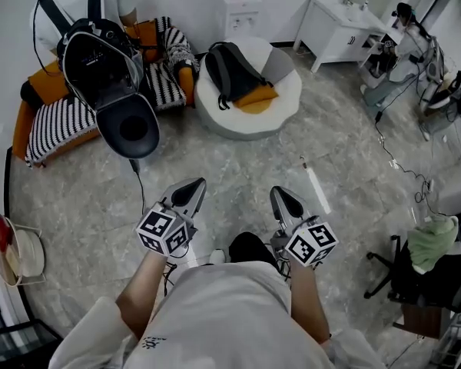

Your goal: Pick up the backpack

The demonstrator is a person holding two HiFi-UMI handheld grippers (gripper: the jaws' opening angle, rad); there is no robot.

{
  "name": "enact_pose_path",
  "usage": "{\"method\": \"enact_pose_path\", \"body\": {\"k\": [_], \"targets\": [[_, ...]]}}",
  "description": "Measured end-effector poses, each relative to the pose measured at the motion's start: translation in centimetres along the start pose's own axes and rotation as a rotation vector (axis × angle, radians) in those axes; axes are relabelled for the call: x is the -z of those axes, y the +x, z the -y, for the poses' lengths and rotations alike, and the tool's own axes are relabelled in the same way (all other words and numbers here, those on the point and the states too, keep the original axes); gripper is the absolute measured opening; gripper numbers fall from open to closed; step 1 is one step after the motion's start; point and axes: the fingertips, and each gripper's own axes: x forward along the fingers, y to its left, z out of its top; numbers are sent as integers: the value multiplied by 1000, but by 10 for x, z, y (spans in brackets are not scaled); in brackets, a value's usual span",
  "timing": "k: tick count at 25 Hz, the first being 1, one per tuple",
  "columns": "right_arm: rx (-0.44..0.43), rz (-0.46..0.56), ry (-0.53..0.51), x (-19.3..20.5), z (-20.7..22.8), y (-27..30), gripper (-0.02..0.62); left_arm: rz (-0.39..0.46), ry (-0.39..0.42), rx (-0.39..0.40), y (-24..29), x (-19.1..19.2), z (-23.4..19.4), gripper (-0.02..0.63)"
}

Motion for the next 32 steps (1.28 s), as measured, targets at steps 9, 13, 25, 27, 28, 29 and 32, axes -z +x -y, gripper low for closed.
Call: {"method": "enact_pose_path", "body": {"k": [9, 13, 25, 27, 28, 29, 32], "targets": [[-28, -17, 18, 0, 38, 29, 3, -27, 16, -13, 37, 6, -10, -2], [-59, -29, 25, -10, 65, 65, 3, -31, 16, -38, 68, 2, -25, -2], [-143, -70, 56, -76, 177, 156, 3, -27, -25, -114, 197, -40, -58, -2], [-157, -71, 57, -86, 195, 168, 3, -19, -20, -135, 216, -47, -63, -2], [-164, -71, 55, -90, 204, 174, 3, -16, -18, -144, 225, -49, -66, -3], [-171, -74, 53, -93, 212, 178, 3, -13, -16, -153, 234, -50, -68, -3], [-191, -88, 58, -100, 237, 190, 3, -13, -15, -172, 263, -55, -70, -2]]}}
